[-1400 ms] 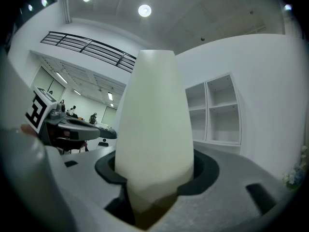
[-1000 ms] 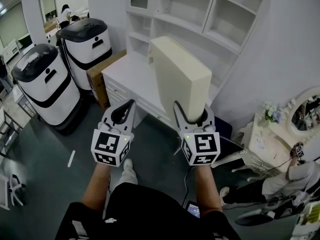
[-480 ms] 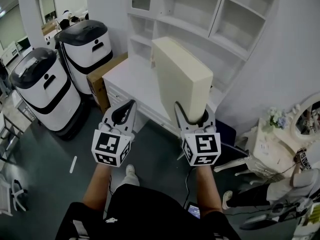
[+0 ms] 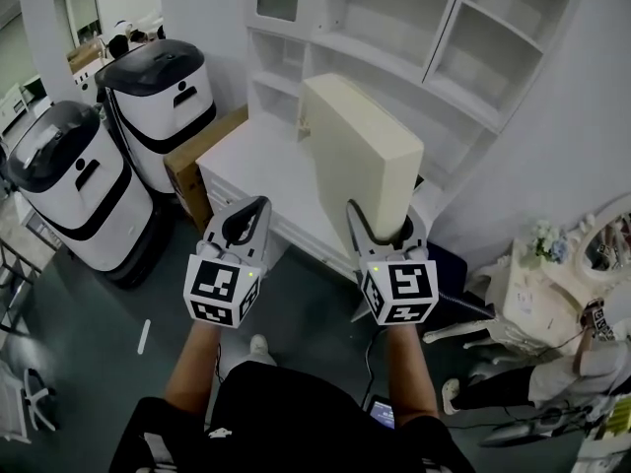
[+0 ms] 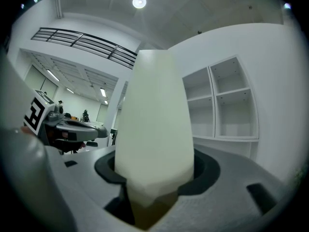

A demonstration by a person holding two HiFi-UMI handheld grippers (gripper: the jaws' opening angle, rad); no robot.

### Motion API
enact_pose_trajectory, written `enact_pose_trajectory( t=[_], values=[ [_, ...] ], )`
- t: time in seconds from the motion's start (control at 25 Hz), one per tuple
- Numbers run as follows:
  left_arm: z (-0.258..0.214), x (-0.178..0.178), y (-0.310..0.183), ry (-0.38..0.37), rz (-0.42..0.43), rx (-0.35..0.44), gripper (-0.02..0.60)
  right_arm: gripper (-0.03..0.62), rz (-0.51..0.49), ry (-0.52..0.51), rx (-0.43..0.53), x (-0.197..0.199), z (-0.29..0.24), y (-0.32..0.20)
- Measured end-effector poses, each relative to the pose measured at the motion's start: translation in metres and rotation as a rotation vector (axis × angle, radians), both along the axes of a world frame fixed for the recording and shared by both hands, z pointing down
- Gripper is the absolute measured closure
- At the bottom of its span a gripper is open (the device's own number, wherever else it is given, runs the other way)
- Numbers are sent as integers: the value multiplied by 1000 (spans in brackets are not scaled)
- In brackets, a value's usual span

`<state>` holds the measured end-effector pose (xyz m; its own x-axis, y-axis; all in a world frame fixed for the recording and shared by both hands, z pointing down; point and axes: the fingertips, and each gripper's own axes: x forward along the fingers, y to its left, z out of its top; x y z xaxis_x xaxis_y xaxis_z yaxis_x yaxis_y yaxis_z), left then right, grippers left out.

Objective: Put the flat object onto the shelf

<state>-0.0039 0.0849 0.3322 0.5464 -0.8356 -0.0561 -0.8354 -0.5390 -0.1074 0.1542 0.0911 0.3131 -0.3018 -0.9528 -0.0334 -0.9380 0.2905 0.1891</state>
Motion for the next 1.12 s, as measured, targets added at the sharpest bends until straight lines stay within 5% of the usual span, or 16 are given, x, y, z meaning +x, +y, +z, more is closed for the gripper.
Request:
enact_pose_trajectory(
  t=[0.36, 1.12],
  values=[
    [-12, -27, -48, 53, 41, -14, 574, 338, 26, 8, -12, -26, -2, -41],
    [-2, -71, -140, 17, 128, -26, 574, 336, 105, 7, -45, -73, 8, -132]
  ],
)
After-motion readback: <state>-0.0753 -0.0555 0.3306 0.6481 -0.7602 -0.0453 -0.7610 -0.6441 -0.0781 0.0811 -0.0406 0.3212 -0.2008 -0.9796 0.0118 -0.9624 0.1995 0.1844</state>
